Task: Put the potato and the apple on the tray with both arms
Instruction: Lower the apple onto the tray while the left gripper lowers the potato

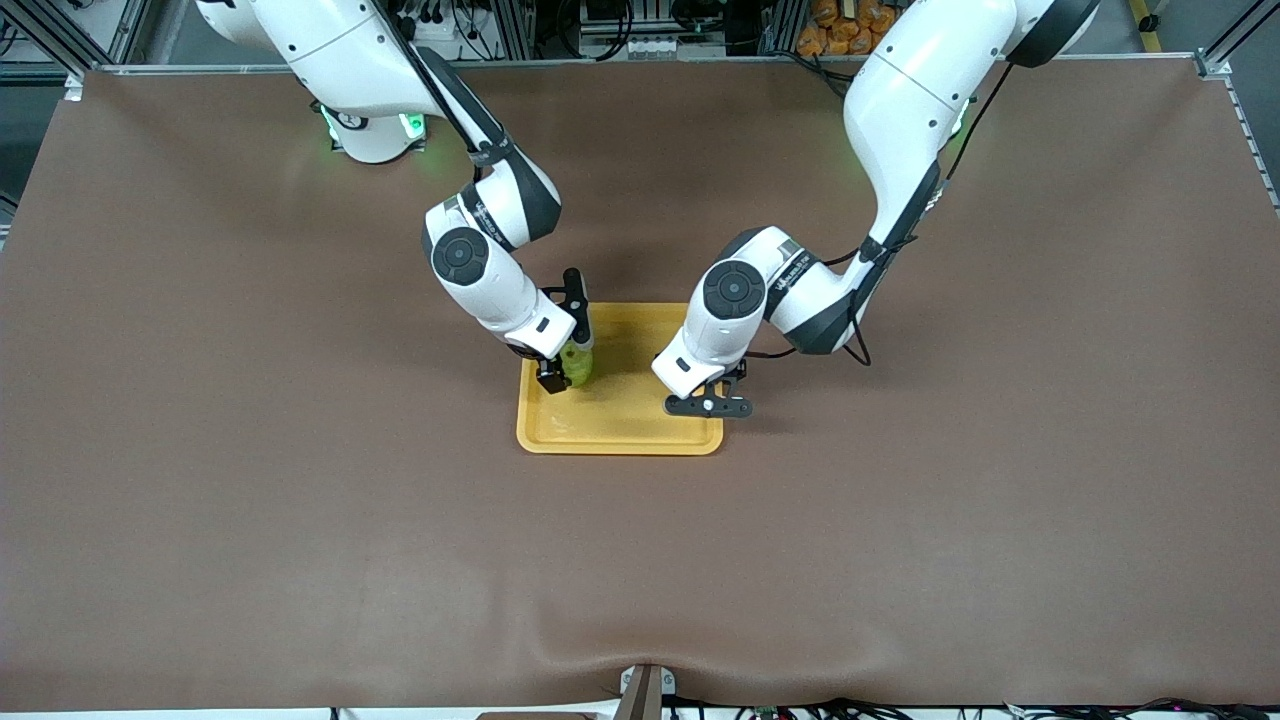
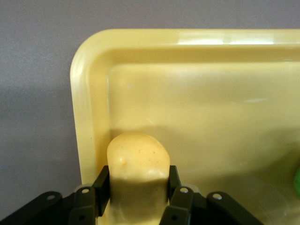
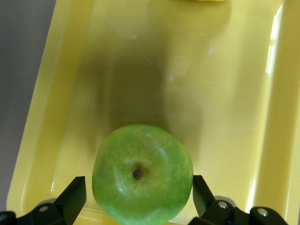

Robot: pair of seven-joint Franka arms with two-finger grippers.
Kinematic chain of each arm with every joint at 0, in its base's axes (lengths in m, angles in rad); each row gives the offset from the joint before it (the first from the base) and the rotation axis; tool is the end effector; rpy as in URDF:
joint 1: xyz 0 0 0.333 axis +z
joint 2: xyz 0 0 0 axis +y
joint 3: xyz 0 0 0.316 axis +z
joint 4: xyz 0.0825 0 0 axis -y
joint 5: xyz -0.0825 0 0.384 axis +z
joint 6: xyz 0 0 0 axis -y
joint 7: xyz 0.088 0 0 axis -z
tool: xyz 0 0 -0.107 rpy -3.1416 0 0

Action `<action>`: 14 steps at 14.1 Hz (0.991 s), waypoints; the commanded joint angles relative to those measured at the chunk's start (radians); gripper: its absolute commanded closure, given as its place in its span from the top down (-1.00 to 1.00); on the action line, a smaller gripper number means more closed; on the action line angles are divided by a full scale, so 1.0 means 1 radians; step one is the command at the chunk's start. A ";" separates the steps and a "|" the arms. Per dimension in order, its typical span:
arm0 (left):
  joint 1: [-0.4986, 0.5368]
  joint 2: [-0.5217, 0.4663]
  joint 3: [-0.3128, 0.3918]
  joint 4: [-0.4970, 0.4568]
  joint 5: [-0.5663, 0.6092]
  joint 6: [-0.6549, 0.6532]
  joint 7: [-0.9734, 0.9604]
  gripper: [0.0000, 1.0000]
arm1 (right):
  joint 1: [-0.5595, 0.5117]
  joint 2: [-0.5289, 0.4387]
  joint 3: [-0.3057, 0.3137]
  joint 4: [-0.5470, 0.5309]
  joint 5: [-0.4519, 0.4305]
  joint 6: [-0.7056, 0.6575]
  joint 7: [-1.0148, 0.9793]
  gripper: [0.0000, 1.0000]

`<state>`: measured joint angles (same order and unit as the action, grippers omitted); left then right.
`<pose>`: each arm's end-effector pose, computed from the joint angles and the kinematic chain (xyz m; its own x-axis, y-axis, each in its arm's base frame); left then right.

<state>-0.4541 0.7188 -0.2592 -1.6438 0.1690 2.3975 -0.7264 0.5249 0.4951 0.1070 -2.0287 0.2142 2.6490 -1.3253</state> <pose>0.5390 -0.4354 0.2106 0.9990 -0.0406 0.0163 -0.0417 -0.9960 0.0786 0.4989 0.3560 0.2124 -0.1889 0.9627 0.1935 0.9817 0.1804 0.0607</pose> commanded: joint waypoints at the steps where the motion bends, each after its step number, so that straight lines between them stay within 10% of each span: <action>1: -0.011 0.017 0.008 0.039 0.029 -0.008 -0.021 0.99 | -0.003 -0.015 -0.003 -0.004 0.010 0.000 -0.002 1.00; 14: 0.155 -0.197 0.028 0.239 0.109 -0.483 0.057 1.00 | -0.094 -0.239 -0.023 0.008 0.010 -0.392 0.207 1.00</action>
<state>-0.3551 0.5885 -0.2269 -1.3864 0.2594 1.9633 -0.6876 0.4710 0.3262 0.0867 -2.0034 0.2154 2.3238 -1.1630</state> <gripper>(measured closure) 0.000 0.000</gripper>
